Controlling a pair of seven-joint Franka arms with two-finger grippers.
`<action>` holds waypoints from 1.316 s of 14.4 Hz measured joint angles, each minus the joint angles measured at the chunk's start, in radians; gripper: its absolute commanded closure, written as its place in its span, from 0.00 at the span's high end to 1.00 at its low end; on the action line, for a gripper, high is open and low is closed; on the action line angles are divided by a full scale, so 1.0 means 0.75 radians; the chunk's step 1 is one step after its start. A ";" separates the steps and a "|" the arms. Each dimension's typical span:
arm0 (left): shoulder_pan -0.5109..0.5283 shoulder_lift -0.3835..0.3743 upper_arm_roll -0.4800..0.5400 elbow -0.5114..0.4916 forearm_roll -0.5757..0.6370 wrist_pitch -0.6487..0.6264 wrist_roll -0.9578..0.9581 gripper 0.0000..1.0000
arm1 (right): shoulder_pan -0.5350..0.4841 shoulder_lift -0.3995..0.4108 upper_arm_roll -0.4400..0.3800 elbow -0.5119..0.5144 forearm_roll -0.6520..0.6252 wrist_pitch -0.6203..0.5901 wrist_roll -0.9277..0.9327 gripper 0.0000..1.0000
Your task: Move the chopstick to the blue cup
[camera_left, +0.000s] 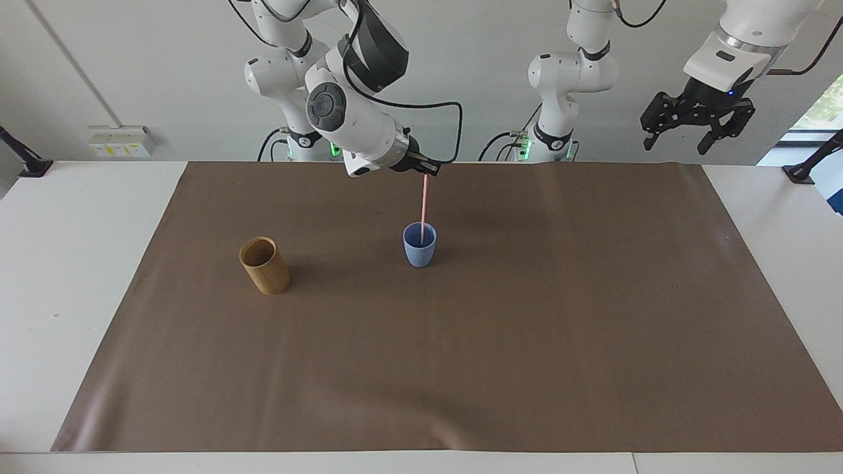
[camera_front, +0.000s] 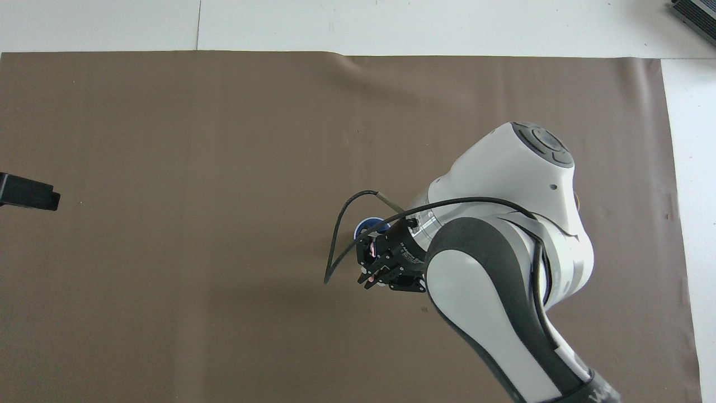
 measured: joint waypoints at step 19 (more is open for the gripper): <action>0.000 0.000 -0.003 -0.004 0.000 -0.003 0.000 1.00 | -0.254 -0.246 -0.039 0.153 -0.770 -0.204 -0.825 1.00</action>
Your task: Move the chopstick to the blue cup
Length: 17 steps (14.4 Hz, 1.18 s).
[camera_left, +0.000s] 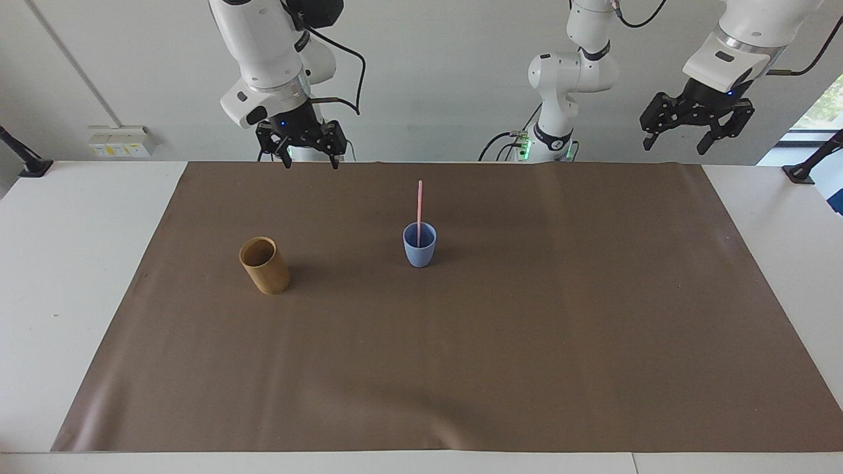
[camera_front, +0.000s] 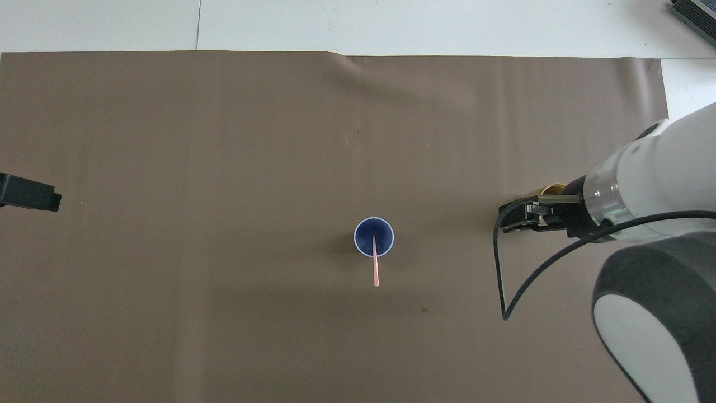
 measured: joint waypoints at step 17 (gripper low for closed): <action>-0.001 -0.026 -0.013 -0.046 -0.017 -0.008 0.000 1.00 | -0.319 -0.023 0.018 0.153 -0.170 0.003 -0.312 1.00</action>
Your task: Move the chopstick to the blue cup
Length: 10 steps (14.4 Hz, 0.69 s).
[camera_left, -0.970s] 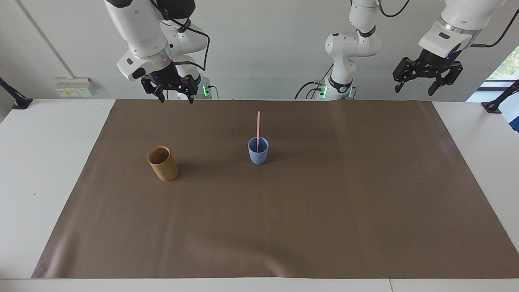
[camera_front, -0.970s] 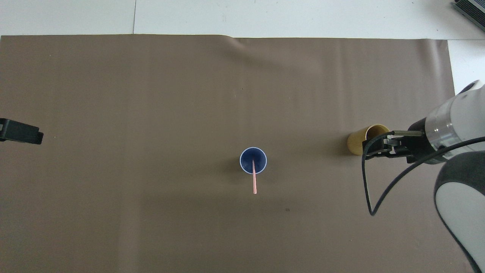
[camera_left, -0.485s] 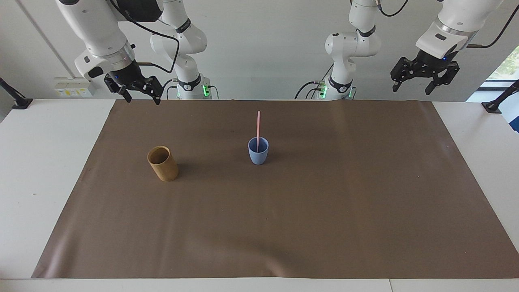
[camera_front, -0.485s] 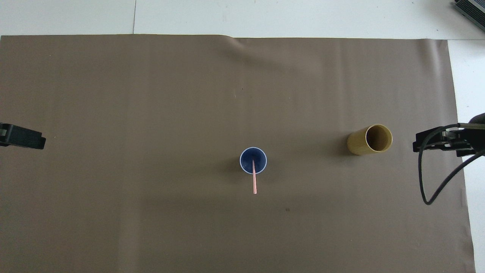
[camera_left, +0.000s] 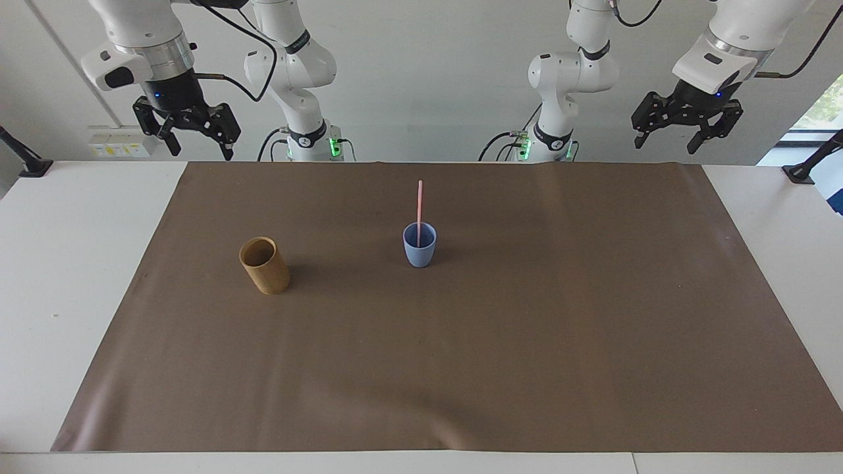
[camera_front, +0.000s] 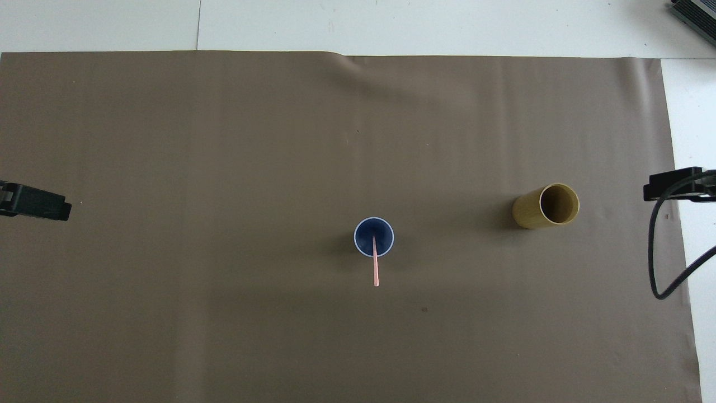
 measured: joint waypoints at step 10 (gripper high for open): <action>0.000 0.000 0.006 0.000 0.000 0.000 0.000 1.00 | 0.004 0.005 -0.004 0.077 0.056 -0.150 -0.013 1.00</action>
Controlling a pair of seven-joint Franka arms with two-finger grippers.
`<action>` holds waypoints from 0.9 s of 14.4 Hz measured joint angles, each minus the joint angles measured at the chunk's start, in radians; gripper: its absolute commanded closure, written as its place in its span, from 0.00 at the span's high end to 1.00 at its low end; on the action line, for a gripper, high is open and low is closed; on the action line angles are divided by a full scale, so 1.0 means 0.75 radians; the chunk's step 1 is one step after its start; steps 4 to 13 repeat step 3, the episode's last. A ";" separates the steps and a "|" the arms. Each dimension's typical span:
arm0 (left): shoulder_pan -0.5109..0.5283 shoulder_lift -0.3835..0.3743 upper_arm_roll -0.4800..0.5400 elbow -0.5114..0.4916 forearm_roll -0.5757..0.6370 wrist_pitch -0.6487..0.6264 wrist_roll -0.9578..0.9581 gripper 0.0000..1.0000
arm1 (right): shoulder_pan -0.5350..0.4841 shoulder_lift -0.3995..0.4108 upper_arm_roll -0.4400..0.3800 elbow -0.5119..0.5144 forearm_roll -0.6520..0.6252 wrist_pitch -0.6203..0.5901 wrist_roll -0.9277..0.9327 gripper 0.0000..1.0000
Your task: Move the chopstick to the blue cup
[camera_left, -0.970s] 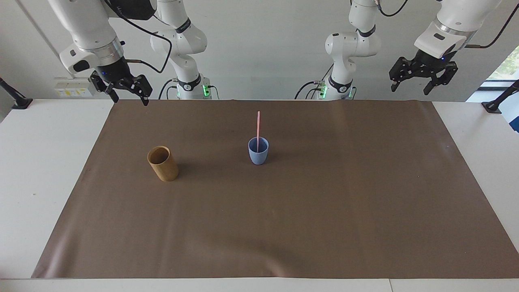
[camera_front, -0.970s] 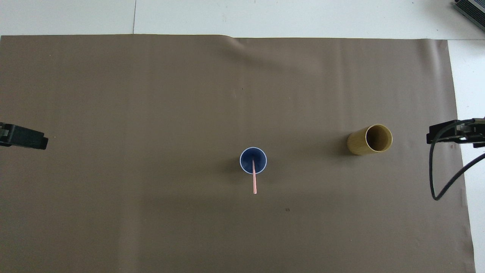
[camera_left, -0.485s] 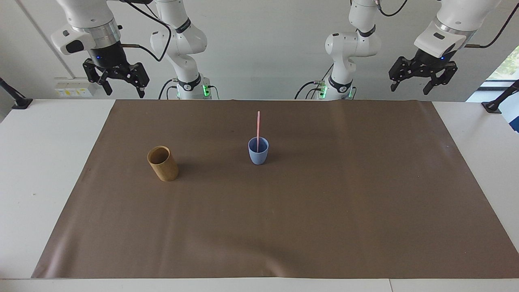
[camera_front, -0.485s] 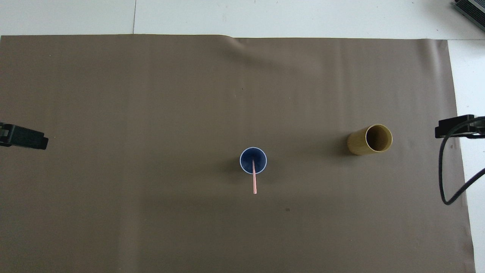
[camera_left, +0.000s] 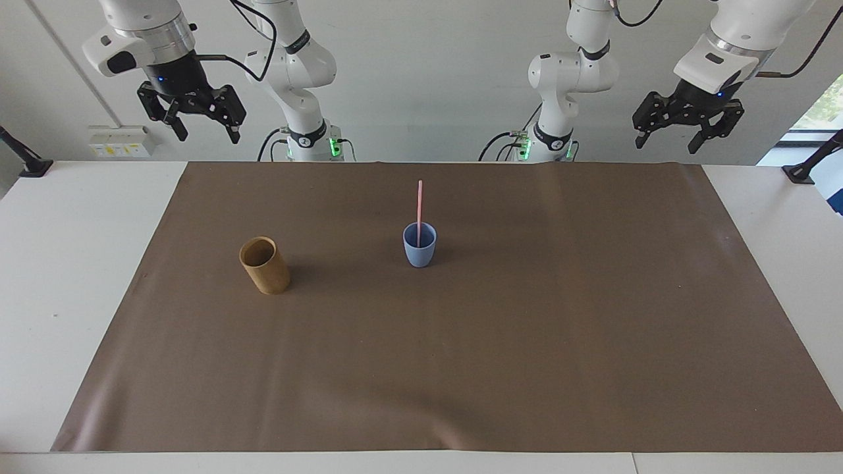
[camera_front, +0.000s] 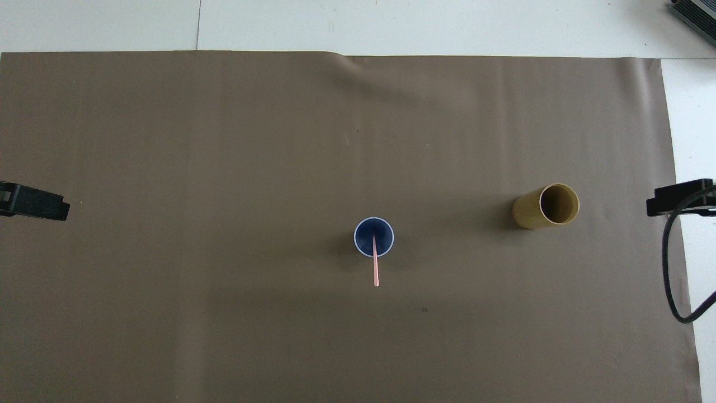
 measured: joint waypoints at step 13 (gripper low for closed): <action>0.000 0.000 0.001 0.000 0.000 0.000 0.000 1.00 | 0.000 0.000 -0.001 -0.006 -0.003 0.000 -0.001 1.00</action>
